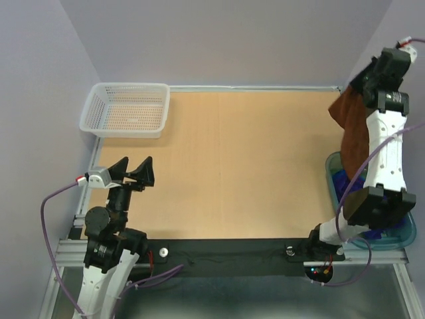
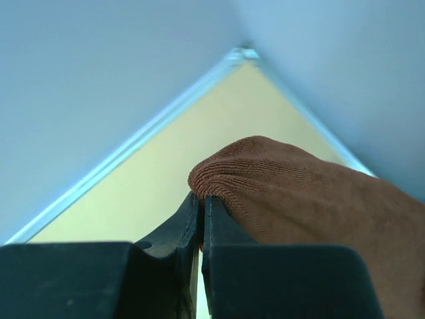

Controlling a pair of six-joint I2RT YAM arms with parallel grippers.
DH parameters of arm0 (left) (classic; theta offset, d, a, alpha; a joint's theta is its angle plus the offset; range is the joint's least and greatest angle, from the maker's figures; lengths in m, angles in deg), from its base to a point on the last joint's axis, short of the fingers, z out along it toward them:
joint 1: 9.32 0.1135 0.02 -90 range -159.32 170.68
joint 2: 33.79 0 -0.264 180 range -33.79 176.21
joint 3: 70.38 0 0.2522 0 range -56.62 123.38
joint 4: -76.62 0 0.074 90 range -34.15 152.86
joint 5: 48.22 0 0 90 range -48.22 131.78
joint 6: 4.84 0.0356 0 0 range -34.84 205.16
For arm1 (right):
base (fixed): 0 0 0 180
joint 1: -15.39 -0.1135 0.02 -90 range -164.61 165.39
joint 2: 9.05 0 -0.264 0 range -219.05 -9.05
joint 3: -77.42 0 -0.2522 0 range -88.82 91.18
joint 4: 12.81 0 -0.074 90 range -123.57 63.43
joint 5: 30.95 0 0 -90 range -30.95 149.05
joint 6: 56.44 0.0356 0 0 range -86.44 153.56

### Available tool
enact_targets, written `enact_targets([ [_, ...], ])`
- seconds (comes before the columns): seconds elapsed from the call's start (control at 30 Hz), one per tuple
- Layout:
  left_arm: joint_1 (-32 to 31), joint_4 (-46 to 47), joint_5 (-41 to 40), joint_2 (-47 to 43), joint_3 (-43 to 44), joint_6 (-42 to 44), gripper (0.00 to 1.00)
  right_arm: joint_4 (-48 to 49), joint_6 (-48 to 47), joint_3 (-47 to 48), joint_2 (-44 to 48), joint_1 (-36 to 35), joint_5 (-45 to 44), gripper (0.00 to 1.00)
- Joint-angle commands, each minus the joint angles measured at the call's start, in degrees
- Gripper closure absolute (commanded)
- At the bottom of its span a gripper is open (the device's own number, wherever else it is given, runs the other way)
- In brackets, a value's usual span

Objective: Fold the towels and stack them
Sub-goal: Move the towel to the center of the board

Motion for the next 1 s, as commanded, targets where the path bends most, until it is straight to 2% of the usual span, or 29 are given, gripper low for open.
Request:
enact_targets([
  [0.0,-0.12,1.01,-0.13,3.50,1.39,0.72,0.02,2.18,-2.43,13.55,-7.27,-7.09,12.52,1.00],
  [0.03,-0.20,0.92,-0.05,3.95,1.48,0.72,0.01,2.27,-2.26,18.19,-9.55,-9.81,15.14,1.00],
  [0.1,-0.21,0.74,0.65,5.09,1.74,0.72,0.01,2.36,-2.51,21.21,-11.41,-12.98,17.00,1.00],
  [0.2,-0.20,0.48,1.80,7.64,2.36,0.54,0.01,2.36,-2.69,20.45,-11.60,-19.57,18.68,1.00],
  [0.33,-0.12,0.04,2.42,12.11,3.67,1.15,0.01,2.36,-3.13,7.46,-7.39,-31.59,18.95,1.00],
  [0.37,-0.20,-0.22,2.76,13.00,4.20,1.15,0.01,2.36,-3.22,-0.05,-5.20,-34.07,18.51,0.99],
  [0.43,-0.21,-0.75,3.29,15.90,6.13,-0.51,0.01,2.27,-3.31,-8.00,-3.43,-42.59,17.63,0.96],
  [0.47,-0.21,-2.06,4.77,16.95,6.83,-1.12,0.01,2.18,-3.40,-14.57,-2.90,-45.49,17.19,0.93],
  [0.5,-0.21,-2.77,6.01,19.14,8.23,-1.83,0.01,2.18,-2.44,-18.37,-2.11,-51.35,17.10,0.89],
  [0.53,-0.21,-3.12,6.28,20.20,8.94,-2.27,0.01,2.09,-2.08,-21.28,-1.93,-54.10,17.10,0.82],
  [0.57,-0.12,-3.56,9.85,21.34,9.47,-2.71,0.01,1.83,-1.91,-23.66,-1.84,-56.31,18.14,0.75],
  [0.6,-0.12,-4.44,10.84,23.62,10.61,-3.76,0.01,1.05,-0.95,-28.12,-1.84,-60.42,18.59,0.63],
  [0.7,-0.29,-5.76,14.89,28.01,11.93,-5.61,0.01,-0.36,-1.02,-32.29,-1.23,-64.84,20.26,0.38],
  [0.8,-0.29,-6.55,17.71,32.49,12.29,-7.63,0.01,-0.89,-2.86,-31.69,1.05,-64.85,18.09,0.32],
  [0.93,-0.38,-7.43,18.15,38.47,12.73,-8.78,0.01,-0.98,-7.96,-27.83,1.42,-63.37,5.19,0.31],
  [0.97,-0.38,-7.52,17.63,39.80,12.82,-8.78,0.01,-0.90,-8.92,-26.95,0.54,-62.14,4.71,0.32],
])
